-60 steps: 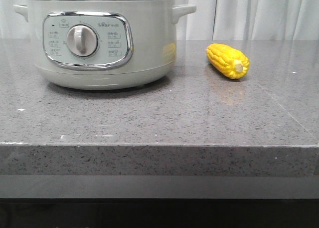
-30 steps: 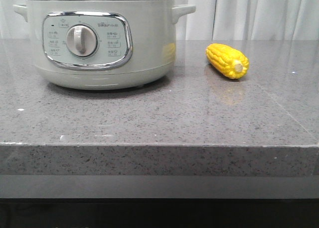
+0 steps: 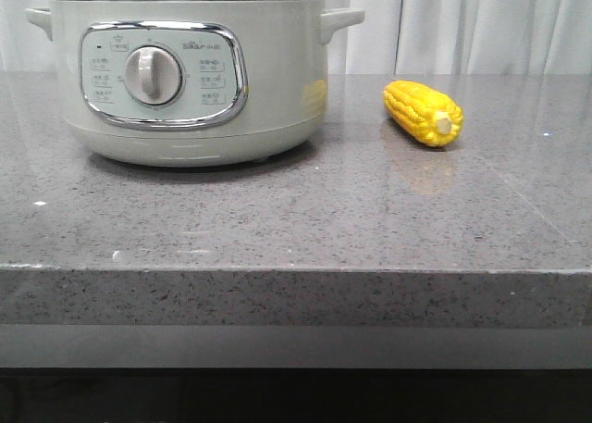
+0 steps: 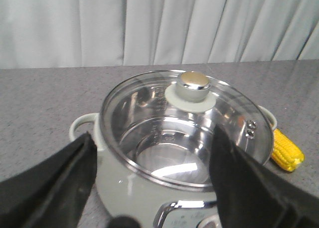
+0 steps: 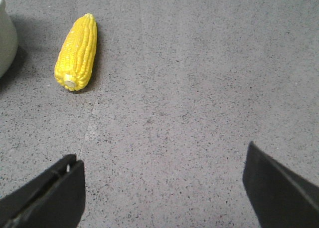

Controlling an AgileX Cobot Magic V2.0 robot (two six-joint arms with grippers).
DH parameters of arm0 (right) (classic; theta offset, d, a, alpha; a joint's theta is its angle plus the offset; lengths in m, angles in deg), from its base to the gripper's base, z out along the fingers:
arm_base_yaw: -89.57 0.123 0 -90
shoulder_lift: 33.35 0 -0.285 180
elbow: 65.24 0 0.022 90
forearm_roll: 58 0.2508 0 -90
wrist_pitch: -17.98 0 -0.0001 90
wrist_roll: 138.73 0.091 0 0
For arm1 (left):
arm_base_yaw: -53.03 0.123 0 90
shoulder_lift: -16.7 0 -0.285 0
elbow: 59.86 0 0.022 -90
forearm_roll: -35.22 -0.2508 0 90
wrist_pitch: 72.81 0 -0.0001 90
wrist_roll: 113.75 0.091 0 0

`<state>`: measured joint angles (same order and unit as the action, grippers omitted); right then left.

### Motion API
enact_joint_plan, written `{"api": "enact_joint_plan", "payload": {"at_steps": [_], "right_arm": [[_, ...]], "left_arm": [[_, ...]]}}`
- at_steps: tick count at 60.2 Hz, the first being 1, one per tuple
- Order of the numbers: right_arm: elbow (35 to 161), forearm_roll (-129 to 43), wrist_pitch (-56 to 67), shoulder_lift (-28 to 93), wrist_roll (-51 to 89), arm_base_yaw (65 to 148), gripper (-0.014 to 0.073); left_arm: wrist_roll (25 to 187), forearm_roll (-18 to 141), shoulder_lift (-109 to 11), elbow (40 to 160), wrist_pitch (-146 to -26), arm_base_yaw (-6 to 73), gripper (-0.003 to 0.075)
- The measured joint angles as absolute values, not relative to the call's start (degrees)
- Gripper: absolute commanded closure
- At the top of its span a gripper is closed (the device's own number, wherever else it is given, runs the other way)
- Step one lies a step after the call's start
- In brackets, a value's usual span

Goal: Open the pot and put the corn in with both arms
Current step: 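Move the left gripper to the glass lid knob and grasp it, then lift the glass lid off the pot with the left gripper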

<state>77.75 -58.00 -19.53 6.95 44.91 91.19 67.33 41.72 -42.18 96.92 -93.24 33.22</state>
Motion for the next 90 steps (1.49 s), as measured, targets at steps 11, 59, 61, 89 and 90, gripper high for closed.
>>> {"api": "enact_joint_plan", "payload": {"at_steps": [11, 59, 61, 89, 90], "right_arm": [[77.8, -58.0, -19.5, 7.0, 44.9, 91.2, -0.006], [77.8, -58.0, -19.5, 7.0, 44.8, 91.2, -0.006], [77.8, -58.0, -19.5, 7.0, 44.8, 91.2, -0.006], [77.8, -58.0, -19.4, 7.0, 44.8, 91.2, -0.006], [77.8, -58.0, -19.4, 7.0, 44.8, 91.2, -0.006]], "left_arm": [[67.4, 41.7, -53.8, 103.4, -89.8, 29.0, 0.0238], [67.4, 41.8, -83.2, 121.2, -79.6, 25.9, 0.0238], [67.4, 41.8, -83.5, 121.2, -79.6, 25.9, 0.0238], [67.5, 41.8, -85.8, 121.5, -78.9, 25.9, 0.0493], [67.5, 41.8, -85.8, 121.5, -78.9, 25.9, 0.0501]]}}
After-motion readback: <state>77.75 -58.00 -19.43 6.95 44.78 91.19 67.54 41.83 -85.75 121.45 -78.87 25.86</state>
